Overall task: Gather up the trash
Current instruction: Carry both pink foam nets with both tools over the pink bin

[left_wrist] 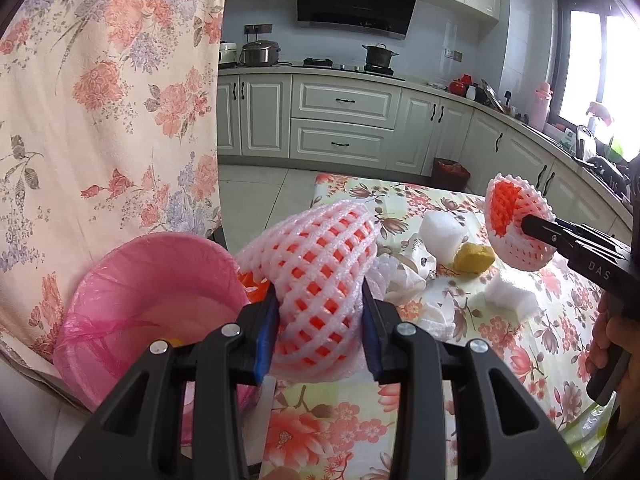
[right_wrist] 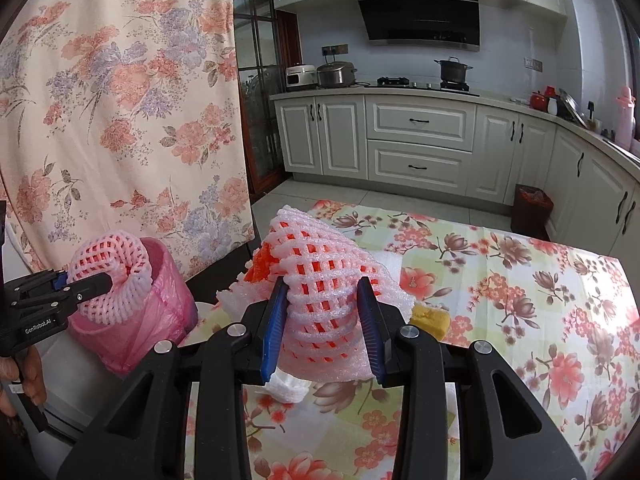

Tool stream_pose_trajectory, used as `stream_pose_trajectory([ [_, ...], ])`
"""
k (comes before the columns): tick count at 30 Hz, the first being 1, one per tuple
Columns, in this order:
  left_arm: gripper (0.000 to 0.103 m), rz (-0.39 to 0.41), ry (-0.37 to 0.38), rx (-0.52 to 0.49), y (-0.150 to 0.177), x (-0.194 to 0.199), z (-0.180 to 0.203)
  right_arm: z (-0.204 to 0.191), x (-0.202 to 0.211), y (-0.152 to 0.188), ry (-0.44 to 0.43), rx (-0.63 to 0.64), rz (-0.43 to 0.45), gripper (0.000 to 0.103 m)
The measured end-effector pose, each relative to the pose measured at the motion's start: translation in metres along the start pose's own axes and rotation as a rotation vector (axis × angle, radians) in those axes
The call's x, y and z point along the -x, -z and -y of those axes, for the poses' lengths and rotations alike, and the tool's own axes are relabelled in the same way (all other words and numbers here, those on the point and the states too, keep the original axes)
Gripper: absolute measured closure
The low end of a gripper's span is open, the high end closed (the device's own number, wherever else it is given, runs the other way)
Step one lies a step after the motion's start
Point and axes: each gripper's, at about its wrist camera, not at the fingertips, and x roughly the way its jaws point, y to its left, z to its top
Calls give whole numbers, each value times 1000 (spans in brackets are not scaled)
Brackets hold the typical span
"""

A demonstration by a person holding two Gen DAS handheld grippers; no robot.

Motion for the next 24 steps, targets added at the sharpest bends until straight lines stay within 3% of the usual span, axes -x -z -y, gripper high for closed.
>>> stream_pose_trajectory([
  [24, 68, 78, -140, 135, 11, 42, -90, -103, -11, -21, -129, 115, 11, 68],
])
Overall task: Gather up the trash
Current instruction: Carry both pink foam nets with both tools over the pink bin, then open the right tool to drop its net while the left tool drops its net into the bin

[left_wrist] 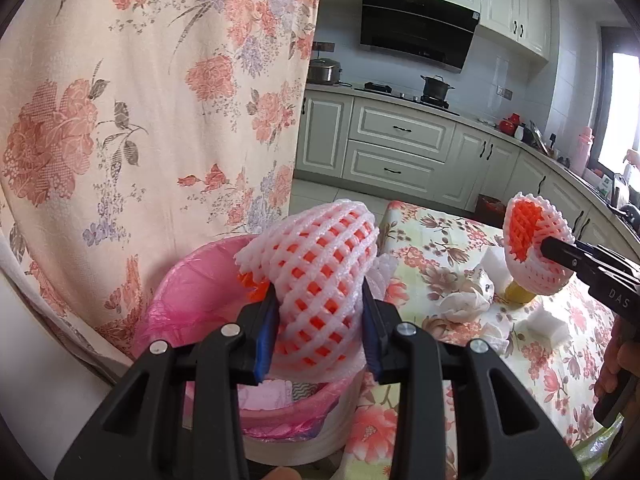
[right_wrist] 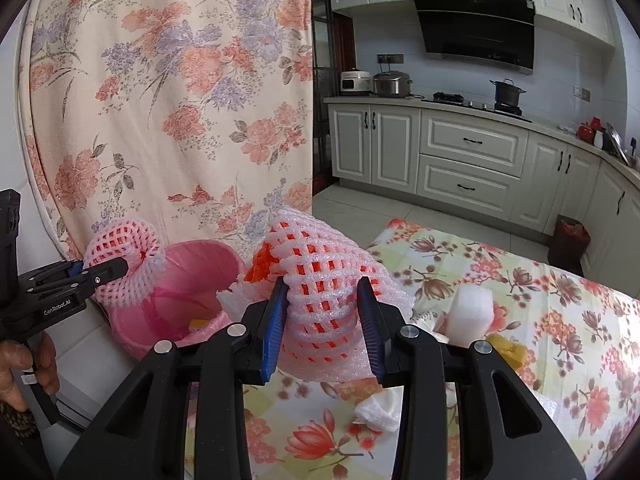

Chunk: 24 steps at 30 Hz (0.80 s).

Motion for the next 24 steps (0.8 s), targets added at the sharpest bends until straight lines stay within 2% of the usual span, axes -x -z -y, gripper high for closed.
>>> stream_pose_trajectory([
  [15, 68, 12, -83, 84, 8, 5, -57, -72, -39, -21, -102, 55, -23, 68],
  [24, 66, 24, -118, 113, 11, 5, -77, -106, -68, -22, -152, 84, -59, 68],
])
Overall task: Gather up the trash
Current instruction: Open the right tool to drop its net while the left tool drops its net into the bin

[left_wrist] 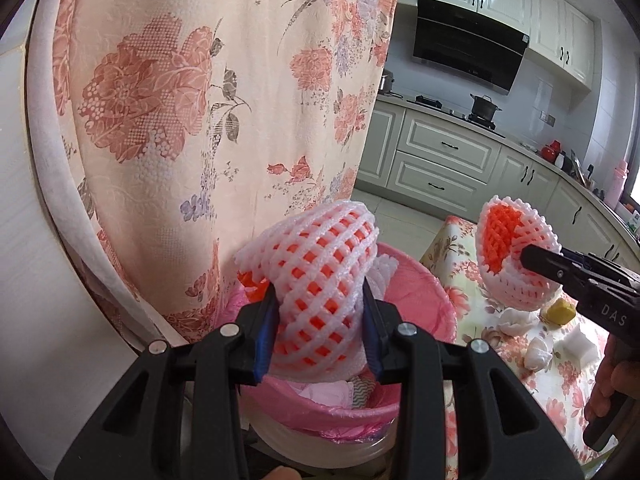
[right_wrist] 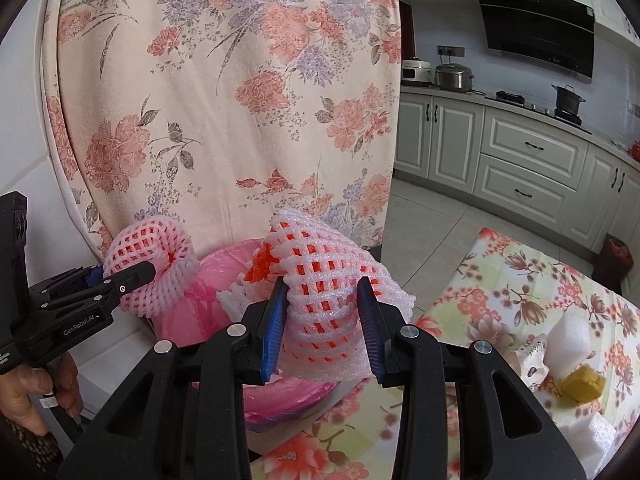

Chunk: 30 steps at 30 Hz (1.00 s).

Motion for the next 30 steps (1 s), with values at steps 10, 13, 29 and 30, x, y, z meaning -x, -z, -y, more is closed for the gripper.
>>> stream_pose_trajectory([
  [10, 66, 4, -8, 25, 0, -3, -10, -23, -35, -5, -47, 27, -45, 68],
  [13, 66, 3, -8, 31, 0, -4, -11, -29, -43, -5, -57, 35, -57, 67],
  [29, 64, -10, -9, 40, 1, -3, -12, -30, -66, -2, -34, 46, -80, 38],
  [30, 64, -12, -9, 40, 2, -4, -12, -27, -65, -1, -33, 36, -81, 38],
])
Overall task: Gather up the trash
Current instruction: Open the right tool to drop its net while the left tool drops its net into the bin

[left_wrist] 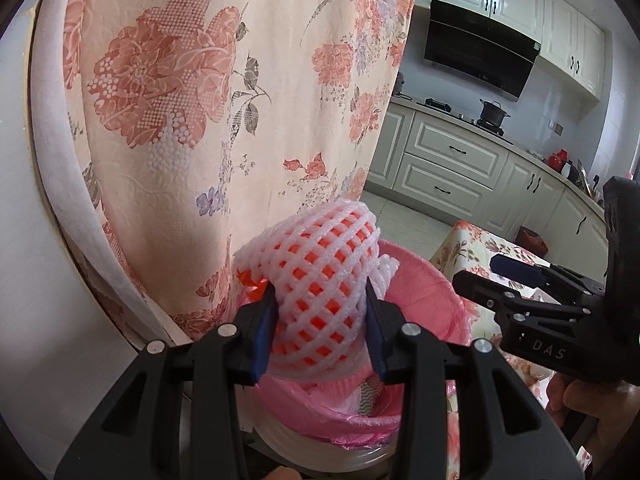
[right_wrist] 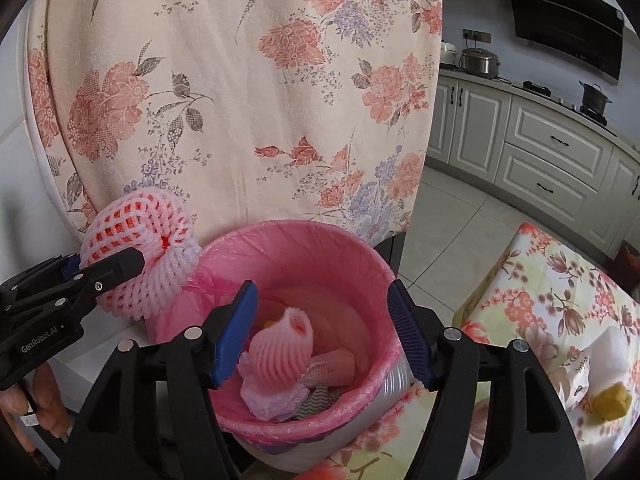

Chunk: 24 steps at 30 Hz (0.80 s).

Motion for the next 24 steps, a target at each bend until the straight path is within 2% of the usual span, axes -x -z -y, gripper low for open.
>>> stream_pose_trajectory([
  [18, 61, -25, 59, -43, -9, -28, 41, 59, 43, 18, 89, -89, 40, 29],
  [20, 50, -30, 75, -43, -10, -34, 47, 65, 48, 20, 100, -96, 43, 29],
  [22, 49, -39, 84, -49, -12, -40, 53, 71, 52, 22, 108, -106, 47, 29],
  [24, 37, -41, 86, -47, -13, -43, 55, 76, 55, 24, 114, -112, 49, 29],
])
